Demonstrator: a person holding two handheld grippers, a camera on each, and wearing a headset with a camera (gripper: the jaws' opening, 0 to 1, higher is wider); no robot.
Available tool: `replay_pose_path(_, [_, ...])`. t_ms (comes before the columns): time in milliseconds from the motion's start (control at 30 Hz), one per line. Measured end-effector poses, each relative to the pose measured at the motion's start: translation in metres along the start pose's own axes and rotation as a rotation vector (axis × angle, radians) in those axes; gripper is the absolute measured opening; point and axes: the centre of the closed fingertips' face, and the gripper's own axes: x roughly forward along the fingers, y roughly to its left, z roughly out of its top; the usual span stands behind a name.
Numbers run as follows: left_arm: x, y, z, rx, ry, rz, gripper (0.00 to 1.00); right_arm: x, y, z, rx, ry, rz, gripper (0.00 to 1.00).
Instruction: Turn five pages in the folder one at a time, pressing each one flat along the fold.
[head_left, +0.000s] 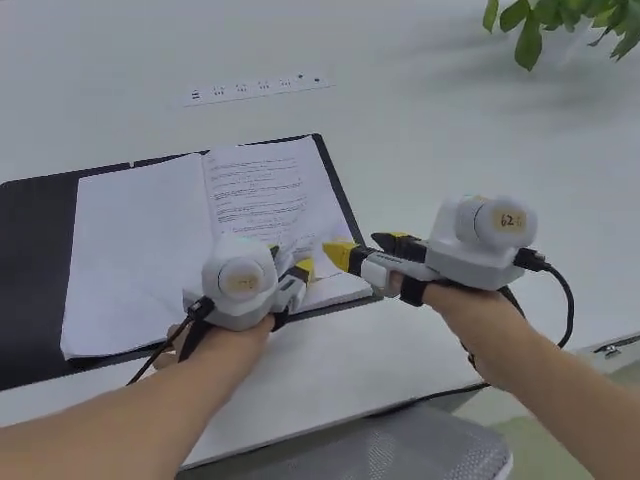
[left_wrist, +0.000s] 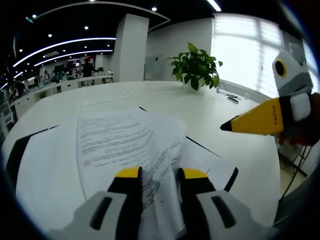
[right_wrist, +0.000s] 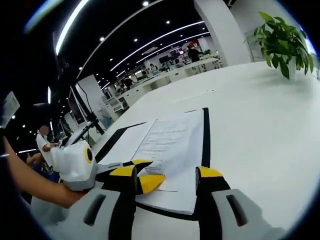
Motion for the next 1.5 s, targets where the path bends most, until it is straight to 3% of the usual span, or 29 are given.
replay_pose_path(233, [-0.001, -0.001, 0.001, 0.006, 0.005, 0.001, 0.29, 0.028, -0.009, 0.003, 0.018, 0.023, 0.038, 0.41])
replay_pose_path(367, [0.0, -0.002, 0.002, 0.005, 0.006, 0.003, 0.29, 0.035, -0.011, 0.004, 0.051, 0.033, 0.047, 0.39])
replay_pose_path(833, [0.004, -0.006, 0.004, 0.001, 0.01, 0.003, 0.29, 0.045, -0.016, 0.011, 0.175, 0.021, 0.095, 0.3])
replay_pose_path(1033, [0.005, -0.006, 0.004, -0.015, 0.012, 0.005, 0.29, 0.047, -0.015, 0.016, 0.232, 0.006, 0.128, 0.15])
replay_pose_path(1500, [0.0, -0.014, 0.005, -0.079, 0.039, -0.051, 0.37, 0.041, -0.025, 0.025, 0.39, -0.012, 0.118, 0.01])
